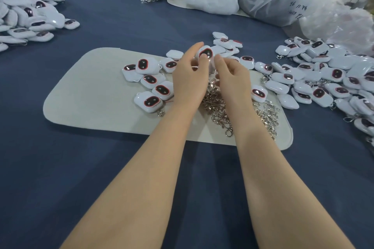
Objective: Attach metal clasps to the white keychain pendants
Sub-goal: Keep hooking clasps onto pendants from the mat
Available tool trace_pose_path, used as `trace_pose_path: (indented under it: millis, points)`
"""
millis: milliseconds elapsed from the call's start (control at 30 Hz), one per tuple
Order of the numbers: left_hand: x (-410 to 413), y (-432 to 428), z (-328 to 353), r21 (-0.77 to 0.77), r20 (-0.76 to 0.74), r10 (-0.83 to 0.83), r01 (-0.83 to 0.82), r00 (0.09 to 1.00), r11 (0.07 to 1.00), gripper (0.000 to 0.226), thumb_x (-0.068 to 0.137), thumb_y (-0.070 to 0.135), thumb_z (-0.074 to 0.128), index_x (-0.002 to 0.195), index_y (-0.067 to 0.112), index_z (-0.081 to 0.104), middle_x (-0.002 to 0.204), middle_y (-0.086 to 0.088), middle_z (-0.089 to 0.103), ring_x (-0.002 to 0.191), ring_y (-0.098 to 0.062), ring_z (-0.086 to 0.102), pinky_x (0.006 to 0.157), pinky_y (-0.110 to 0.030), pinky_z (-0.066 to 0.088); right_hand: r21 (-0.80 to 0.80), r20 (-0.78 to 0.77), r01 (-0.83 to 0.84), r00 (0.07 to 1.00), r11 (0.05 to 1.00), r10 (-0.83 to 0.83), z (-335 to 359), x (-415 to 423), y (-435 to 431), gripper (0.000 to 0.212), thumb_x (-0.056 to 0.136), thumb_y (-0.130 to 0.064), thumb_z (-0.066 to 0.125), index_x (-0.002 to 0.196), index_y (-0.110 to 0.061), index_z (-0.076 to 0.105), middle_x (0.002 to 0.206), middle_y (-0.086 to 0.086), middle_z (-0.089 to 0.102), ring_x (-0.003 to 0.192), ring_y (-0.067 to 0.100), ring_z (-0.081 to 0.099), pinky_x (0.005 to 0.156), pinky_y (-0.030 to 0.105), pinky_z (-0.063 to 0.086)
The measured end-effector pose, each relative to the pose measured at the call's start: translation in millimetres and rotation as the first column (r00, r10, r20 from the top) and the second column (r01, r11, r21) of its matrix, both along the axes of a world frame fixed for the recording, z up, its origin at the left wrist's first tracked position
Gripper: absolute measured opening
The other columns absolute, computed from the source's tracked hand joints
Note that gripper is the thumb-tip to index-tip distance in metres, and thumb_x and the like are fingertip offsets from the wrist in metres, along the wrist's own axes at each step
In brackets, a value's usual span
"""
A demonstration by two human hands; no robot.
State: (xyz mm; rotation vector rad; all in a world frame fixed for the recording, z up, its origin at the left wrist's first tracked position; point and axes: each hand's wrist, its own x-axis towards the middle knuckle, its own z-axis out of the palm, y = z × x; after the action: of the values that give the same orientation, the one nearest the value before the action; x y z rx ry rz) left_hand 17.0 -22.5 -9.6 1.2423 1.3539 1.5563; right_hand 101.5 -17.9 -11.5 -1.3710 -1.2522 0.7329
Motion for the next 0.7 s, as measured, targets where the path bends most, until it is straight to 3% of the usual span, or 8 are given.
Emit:
trace_pose_path:
  millis: [100,233,333,400,467,533,600,700]
  points:
    - [2,-3,0,0.025,-0.08,0.016,-0.014,0.997,1.0,0.04,0.097,0.023,0.048,0.137,0.023,0.047,0.127,0.004,0.058,0.114,-0.01,0.054,0.096,-0.018,0.041,-0.014,-0.011,-0.039,0.999,0.999,0.038,4,1,-1,0.024,0.091,-0.03,0.058,0.07,-0.019,0.062,0.057,-0.011,0.054,0.05,0.003,0.045,0.056,0.02,0.039]
    - [1,-2,-1,0.008,-0.06,0.068,-0.067,0.996,0.998,0.04,0.097,0.021,0.049,0.136,0.016,0.044,0.098,0.017,0.055,0.081,0.001,0.054,0.068,0.003,0.037,-0.105,-0.217,0.072,0.972,0.992,-0.094,6,3,1,0.02,0.092,-0.028,0.059,0.081,-0.012,0.056,0.054,-0.004,0.053,0.045,0.007,0.046,0.052,0.024,0.041]
    - [0,0,-2,-0.015,-0.086,0.095,-0.096,0.992,0.995,0.029,0.098,0.015,0.042,0.124,0.014,0.053,0.12,0.005,0.056,0.093,-0.003,0.049,0.068,0.005,0.033,-0.098,-0.739,0.164,0.649,0.982,-0.182,11,11,3,0.011,0.096,-0.014,0.052,0.094,-0.004,0.048,0.071,0.01,0.064,0.053,0.012,0.059,0.052,0.021,0.051]
    - [-1,1,-1,-0.027,-0.018,0.13,-0.131,0.991,0.991,0.029,0.097,0.011,0.039,0.123,0.013,0.053,0.125,0.002,0.054,0.103,-0.006,0.05,0.078,-0.001,0.037,-0.074,-0.887,0.196,0.435,0.978,-0.154,12,23,6,0.012,0.099,-0.004,0.039,0.103,0.004,0.047,0.104,0.024,0.063,0.079,0.022,0.066,0.071,0.023,0.057]
    - [-4,3,1,-0.038,0.103,0.182,-0.179,0.978,0.983,0.029,0.097,0.009,0.037,0.122,0.01,0.051,0.121,0.0,0.054,0.112,-0.015,0.055,0.094,-0.023,0.044,-0.089,-0.887,0.148,0.438,0.985,-0.146,10,28,8,0.021,0.1,-0.001,0.03,0.107,0.009,0.047,0.131,0.031,0.049,0.111,0.032,0.059,0.094,0.027,0.05]
    - [-7,5,1,-0.072,0.194,0.225,-0.215,0.955,0.974,0.029,0.096,0.007,0.034,0.12,0.009,0.051,0.114,0.002,0.053,0.114,-0.02,0.057,0.099,-0.039,0.045,-0.151,-0.627,0.128,0.754,0.98,-0.195,5,22,9,0.027,0.1,-0.005,0.035,0.119,0.008,0.048,0.134,0.025,0.049,0.118,0.029,0.055,0.096,0.026,0.048]
    - [-10,6,1,-0.103,0.244,0.253,-0.234,0.936,0.967,0.03,0.096,0.006,0.032,0.119,0.009,0.051,0.114,0.001,0.054,0.114,-0.02,0.057,0.099,-0.041,0.046,-0.063,-0.032,0.207,0.977,0.976,-0.209,-1,12,6,0.035,0.099,-0.01,0.039,0.132,-0.006,0.047,0.129,0.008,0.056,0.116,0.015,0.054,0.095,0.018,0.042]
    - [-12,8,0,-0.124,0.313,0.266,-0.238,0.912,0.963,0.027,0.095,0.008,0.033,0.116,0.011,0.051,0.111,0.003,0.053,0.112,-0.021,0.058,0.099,-0.042,0.047,0.08,0.565,-0.045,0.825,0.996,-0.008,-9,-1,-1,0.036,0.096,-0.006,0.036,0.127,-0.01,0.054,0.138,0.006,0.05,0.126,0.016,0.043,0.104,0.017,0.025]
